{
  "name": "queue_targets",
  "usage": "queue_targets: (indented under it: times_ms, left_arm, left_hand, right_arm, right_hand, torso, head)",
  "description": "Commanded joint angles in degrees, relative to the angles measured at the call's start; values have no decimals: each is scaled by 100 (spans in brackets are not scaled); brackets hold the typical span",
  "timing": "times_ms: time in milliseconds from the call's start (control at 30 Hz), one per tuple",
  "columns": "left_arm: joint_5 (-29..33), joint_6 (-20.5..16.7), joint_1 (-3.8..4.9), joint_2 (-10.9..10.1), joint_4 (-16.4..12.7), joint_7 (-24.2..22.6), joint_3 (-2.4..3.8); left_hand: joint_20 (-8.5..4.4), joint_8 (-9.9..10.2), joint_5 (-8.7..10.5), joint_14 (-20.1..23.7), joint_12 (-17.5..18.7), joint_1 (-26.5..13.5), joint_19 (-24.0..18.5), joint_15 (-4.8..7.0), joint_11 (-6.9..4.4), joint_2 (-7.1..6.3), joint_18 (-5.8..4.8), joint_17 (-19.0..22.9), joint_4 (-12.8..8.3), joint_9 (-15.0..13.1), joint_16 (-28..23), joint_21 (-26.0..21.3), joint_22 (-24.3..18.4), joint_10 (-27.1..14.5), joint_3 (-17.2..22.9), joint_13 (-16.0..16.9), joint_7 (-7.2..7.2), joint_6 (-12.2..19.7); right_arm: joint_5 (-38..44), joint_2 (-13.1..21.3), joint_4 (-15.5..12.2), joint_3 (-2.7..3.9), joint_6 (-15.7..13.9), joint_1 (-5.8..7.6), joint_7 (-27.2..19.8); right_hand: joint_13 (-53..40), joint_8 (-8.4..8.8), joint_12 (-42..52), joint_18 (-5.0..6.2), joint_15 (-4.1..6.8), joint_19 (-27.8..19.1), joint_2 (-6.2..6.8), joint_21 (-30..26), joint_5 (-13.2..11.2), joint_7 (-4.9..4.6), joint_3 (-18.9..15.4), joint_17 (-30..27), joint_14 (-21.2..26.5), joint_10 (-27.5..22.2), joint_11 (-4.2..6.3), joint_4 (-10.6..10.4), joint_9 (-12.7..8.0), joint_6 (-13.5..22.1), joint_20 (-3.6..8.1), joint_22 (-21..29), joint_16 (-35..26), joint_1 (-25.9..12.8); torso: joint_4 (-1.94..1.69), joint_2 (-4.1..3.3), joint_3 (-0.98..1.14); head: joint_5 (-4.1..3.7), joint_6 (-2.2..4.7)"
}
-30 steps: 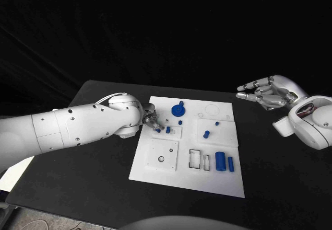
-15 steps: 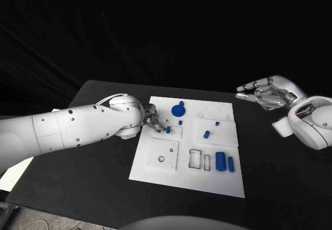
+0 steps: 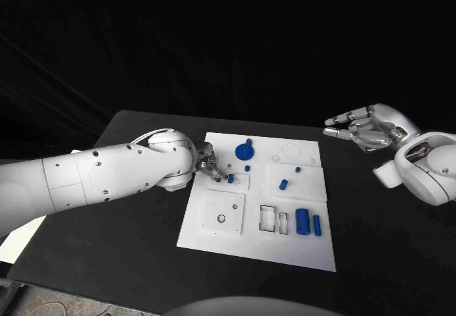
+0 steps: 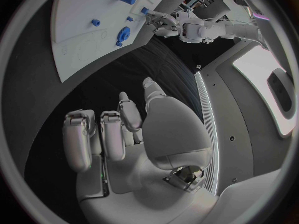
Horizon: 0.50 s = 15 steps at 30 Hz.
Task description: Assemble the parts on the task board
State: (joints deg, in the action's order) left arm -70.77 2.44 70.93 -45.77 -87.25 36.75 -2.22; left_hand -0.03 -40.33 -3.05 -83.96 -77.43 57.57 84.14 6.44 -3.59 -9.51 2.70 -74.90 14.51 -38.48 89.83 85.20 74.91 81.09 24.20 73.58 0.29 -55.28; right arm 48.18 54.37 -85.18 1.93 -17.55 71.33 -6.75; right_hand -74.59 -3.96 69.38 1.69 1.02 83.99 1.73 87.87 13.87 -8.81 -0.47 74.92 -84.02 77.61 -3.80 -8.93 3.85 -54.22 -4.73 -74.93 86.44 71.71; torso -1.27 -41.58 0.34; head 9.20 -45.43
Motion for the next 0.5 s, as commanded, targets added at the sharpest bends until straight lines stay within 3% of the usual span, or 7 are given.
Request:
queue_targets:
  times_ms: [33,300,400,467,500]
  left_arm:
    - [26,-28,-1,-3,11,4,2]
    - [172,-344,2,-82,-49,-20,23]
    - [451,-607,7,-131,-86,-87,52]
    - [745,-744,17,-162,-99,-179,69]
    - [905,-814,23,-177,-101,-242,76]
  left_hand:
    - [-36,-35,-24,-604,-32,-43,364,27,5,-31,-117,-1510,37,7,17,21,859,45,-17,9,-8,-36]
    - [-37,-34,-25,-604,35,-78,348,27,8,-92,-106,-1510,188,29,17,-13,816,-3,-116,-74,-4,-13]
    - [-22,14,-30,-604,301,-193,273,2,45,-126,-60,-1510,229,65,17,-163,614,-216,-197,-401,43,115]
    - [8,76,-30,-604,714,-273,228,-40,99,-162,-36,-1510,230,114,17,-251,504,-548,-253,-898,105,267]
    - [19,84,-29,-604,778,-311,218,-52,115,-178,-30,-1510,234,130,17,-272,479,-602,-289,-973,120,296]
  right_arm:
    - [-5,-7,5,1,63,-5,-20]
    - [-6,-11,14,0,64,-7,-18]
    - [-7,-15,20,0,65,-10,-19]
    - [-7,-19,26,0,65,-12,-20]
    - [-7,-21,29,0,65,-13,-21]
  right_hand:
    - [5,-9,-12,-68,-36,428,-50,-26,24,-6,-36,952,-460,-49,-7,-9,7,-40,-37,-1042,-40,-25]
    - [5,-9,-12,-68,-36,428,-50,-26,24,-6,-36,952,-460,-49,-7,-9,7,-40,-37,-1042,-40,-25]
    - [5,-9,-12,-68,-36,428,-50,-26,24,-6,-36,952,-460,-49,-7,-9,7,-40,-37,-1042,-40,-25]
    - [5,-9,-12,-68,-36,428,-50,-26,24,-6,-36,952,-460,-49,-7,-9,7,-40,-37,-1042,-40,-25]
    - [5,-9,-12,-68,-36,428,-50,-26,24,-6,-36,952,-460,-49,-7,-9,7,-40,-37,-1042,-40,-25]
  torso:
    - [-1,1,-1]
    - [3,2,-4]
    - [-1,3,-4]
    - [-3,1,-5]
    - [-3,0,-3]
  head:
    - [-1,-1]
    - [-8,3]
    - [-10,3]
    - [-5,4]
    - [-2,7]
